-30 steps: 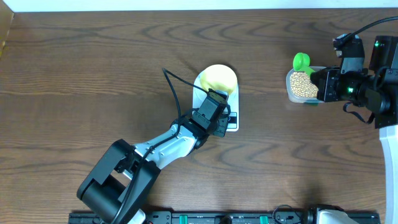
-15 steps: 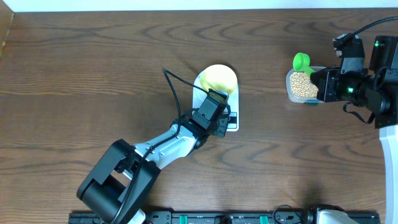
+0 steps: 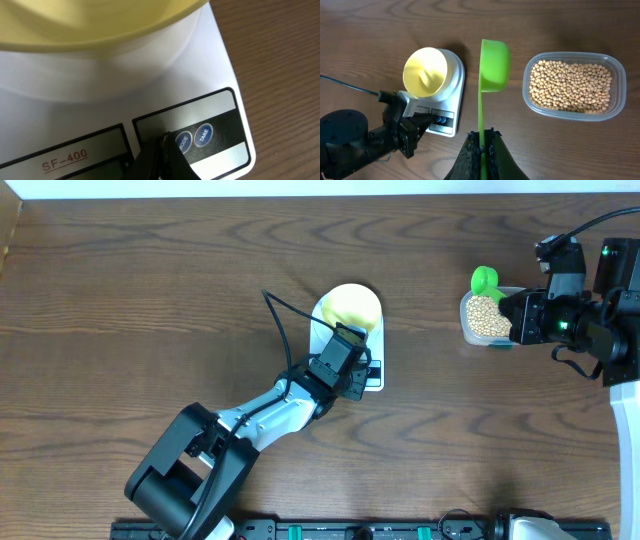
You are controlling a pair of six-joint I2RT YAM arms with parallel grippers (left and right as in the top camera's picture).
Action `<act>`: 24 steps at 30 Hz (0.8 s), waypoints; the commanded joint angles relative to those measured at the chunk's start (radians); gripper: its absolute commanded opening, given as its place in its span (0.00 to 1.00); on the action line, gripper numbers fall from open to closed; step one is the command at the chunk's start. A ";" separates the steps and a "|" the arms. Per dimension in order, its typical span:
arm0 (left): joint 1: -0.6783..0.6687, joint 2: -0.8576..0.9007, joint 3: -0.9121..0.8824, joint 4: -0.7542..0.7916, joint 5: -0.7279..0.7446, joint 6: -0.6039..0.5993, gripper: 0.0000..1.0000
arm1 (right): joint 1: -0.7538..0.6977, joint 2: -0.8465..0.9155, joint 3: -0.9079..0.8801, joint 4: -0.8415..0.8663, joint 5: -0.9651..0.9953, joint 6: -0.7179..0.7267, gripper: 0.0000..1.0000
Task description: Scoop item into bowl and weigh 50g on scale
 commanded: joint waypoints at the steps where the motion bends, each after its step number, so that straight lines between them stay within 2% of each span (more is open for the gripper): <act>1: 0.003 0.047 -0.019 -0.045 -0.065 0.014 0.07 | 0.005 -0.001 -0.001 -0.002 0.001 -0.005 0.01; 24: 0.003 0.048 -0.019 -0.082 -0.075 0.013 0.07 | 0.005 -0.001 -0.001 -0.010 0.001 -0.005 0.01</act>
